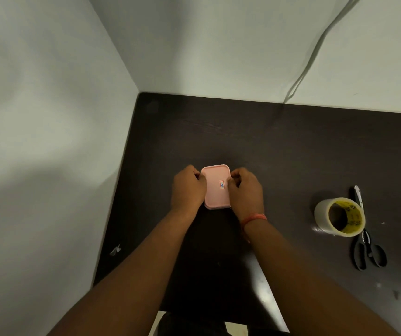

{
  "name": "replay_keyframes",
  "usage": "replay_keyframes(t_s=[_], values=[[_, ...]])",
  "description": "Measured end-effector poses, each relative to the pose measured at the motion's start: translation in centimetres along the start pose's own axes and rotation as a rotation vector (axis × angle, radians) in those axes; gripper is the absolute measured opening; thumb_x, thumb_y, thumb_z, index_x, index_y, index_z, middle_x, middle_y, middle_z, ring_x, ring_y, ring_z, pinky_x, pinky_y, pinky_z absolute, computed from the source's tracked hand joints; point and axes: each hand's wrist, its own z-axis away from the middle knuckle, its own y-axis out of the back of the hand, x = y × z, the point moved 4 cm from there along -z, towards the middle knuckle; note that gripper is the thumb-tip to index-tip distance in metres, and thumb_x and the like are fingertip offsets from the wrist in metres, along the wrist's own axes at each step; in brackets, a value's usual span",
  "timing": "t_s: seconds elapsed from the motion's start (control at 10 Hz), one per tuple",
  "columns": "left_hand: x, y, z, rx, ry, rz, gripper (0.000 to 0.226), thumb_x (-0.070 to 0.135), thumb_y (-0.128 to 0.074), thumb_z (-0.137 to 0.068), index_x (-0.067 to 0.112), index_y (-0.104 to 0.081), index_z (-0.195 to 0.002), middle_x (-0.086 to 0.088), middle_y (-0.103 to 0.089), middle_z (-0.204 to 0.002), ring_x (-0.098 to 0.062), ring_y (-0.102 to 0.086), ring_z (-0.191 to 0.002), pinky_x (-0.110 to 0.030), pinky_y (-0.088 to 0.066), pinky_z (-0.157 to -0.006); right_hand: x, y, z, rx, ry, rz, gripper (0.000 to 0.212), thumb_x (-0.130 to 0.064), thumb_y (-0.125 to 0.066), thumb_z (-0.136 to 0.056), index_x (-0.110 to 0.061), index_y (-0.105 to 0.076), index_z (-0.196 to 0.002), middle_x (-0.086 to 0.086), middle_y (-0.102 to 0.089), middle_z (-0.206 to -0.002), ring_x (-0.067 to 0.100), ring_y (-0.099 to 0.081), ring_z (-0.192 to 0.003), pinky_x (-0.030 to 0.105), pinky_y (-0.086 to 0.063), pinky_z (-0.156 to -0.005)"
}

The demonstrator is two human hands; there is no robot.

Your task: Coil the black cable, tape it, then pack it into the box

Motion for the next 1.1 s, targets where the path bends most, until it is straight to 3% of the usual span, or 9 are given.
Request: replay_keyframes(t_s=[0.3, 0.4, 0.8, 0.9, 1.0, 1.1], values=[[-0.3, -0.5, -0.2, 0.003, -0.009, 0.023, 0.005, 0.02, -0.057, -0.097, 0.016, -0.06, -0.099, -0.004, -0.065, -0.104, -0.011, -0.055, -0.085, -0.023, -0.041, -0.069, 0.3, -0.1, -0.4, -0.041, 0.005, -0.014, 0.007, -0.012, -0.056, -0.094, -0.016, -0.059, -0.098, -0.002, -0.057, -0.1, 0.012, -0.054, -0.088, 0.017, -0.04, -0.063], [-0.2, -0.5, -0.2, 0.015, -0.042, 0.008, 0.005, 0.019, -0.057, -0.097, 0.015, -0.06, -0.098, -0.005, -0.065, -0.103, -0.012, -0.056, -0.085, -0.024, -0.043, -0.07, 0.5, -0.2, -0.5, -0.069, -0.018, -0.049, 0.008, -0.01, -0.057, -0.093, -0.017, -0.058, -0.097, -0.001, -0.061, -0.1, 0.015, -0.058, -0.09, 0.024, -0.046, -0.07], [1.3, 0.1, 0.1, 0.086, -0.237, -0.098, 0.011, 0.017, -0.055, -0.096, 0.013, -0.06, -0.088, -0.007, -0.065, -0.094, -0.018, -0.058, -0.082, -0.032, -0.046, -0.068, 0.1, 0.3, -0.1, -0.025, -0.172, -0.233, 0.005, -0.004, -0.062, -0.086, -0.008, -0.06, -0.089, 0.007, -0.063, -0.084, 0.021, -0.058, -0.078, 0.027, -0.043, -0.068], [1.4, 0.3, 0.1, 0.098, -0.287, -0.157, 0.015, 0.02, -0.052, -0.097, 0.012, -0.06, -0.087, -0.009, -0.064, -0.094, -0.019, -0.055, -0.081, -0.033, -0.042, -0.067, 0.2, 0.2, 0.1, -0.032, -0.179, -0.274, 0.007, -0.007, -0.063, -0.086, -0.012, -0.058, -0.085, 0.009, -0.064, -0.087, 0.024, -0.061, -0.082, 0.028, -0.044, -0.068], [2.1, 0.7, 0.6, 0.1, -0.316, -0.293, 0.024, 0.027, -0.044, -0.1, 0.012, -0.061, -0.093, -0.011, -0.065, -0.099, -0.023, -0.058, -0.086, -0.038, -0.047, -0.074, 0.1, 1.6, 0.5, -0.1, -0.152, -0.254, 0.009, -0.016, -0.064, -0.089, -0.015, -0.055, -0.09, 0.004, -0.063, -0.09, 0.018, -0.058, -0.081, 0.022, -0.04, -0.059], [3.3, 1.5, 1.8, 0.181, -0.377, -0.382, 0.035, 0.038, -0.038, -0.102, 0.012, -0.061, -0.104, -0.01, -0.063, -0.105, -0.023, -0.059, -0.095, -0.037, -0.049, -0.078, 0.6, 4.1, 1.0, -0.078, -0.045, -0.177, 0.022, -0.029, -0.062, -0.091, -0.016, -0.057, -0.108, 0.006, -0.063, -0.109, 0.019, -0.059, -0.093, 0.029, -0.05, -0.078]])
